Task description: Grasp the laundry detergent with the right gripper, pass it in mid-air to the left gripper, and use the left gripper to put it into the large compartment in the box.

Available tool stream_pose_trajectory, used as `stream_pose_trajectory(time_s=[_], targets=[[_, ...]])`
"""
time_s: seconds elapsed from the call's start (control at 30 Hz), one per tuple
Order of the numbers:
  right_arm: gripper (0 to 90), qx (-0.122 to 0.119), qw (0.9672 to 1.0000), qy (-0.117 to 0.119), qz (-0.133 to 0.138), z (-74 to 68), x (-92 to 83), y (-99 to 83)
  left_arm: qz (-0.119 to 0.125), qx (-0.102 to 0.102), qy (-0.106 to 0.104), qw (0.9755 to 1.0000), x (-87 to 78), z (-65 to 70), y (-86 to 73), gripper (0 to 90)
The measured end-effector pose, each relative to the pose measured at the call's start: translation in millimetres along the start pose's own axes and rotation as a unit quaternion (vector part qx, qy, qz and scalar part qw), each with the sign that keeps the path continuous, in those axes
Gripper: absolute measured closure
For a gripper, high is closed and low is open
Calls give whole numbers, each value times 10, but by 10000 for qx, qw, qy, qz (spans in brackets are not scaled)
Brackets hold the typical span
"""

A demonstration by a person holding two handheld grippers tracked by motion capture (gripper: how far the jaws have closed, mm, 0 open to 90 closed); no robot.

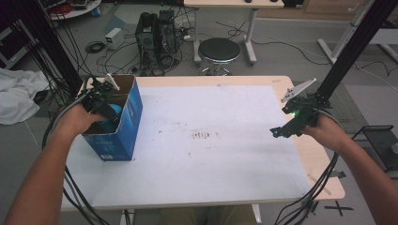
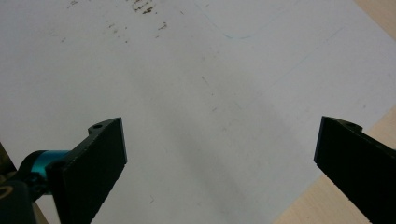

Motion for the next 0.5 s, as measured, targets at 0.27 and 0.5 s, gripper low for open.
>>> stream_pose_trajectory(time_s=[0.27,0.5], targets=[[15,-24,10000,-4,-9,0,4,-6,-33,-37,-67,10000,3,-8,-4,378],[15,-17,10000,13,-29,-23,6,-5,-11,-35,-71,10000,4,-13,-8,375]])
Point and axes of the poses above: each handheld gripper's, and its own axes: x roughly forward along the jaws, y roughly out of its top, z roughly to its right, the point moved 3 cm from there along x, roughly forward along the jaws, and after that the axes turned 1 degree about x, right-handed, at the moved point
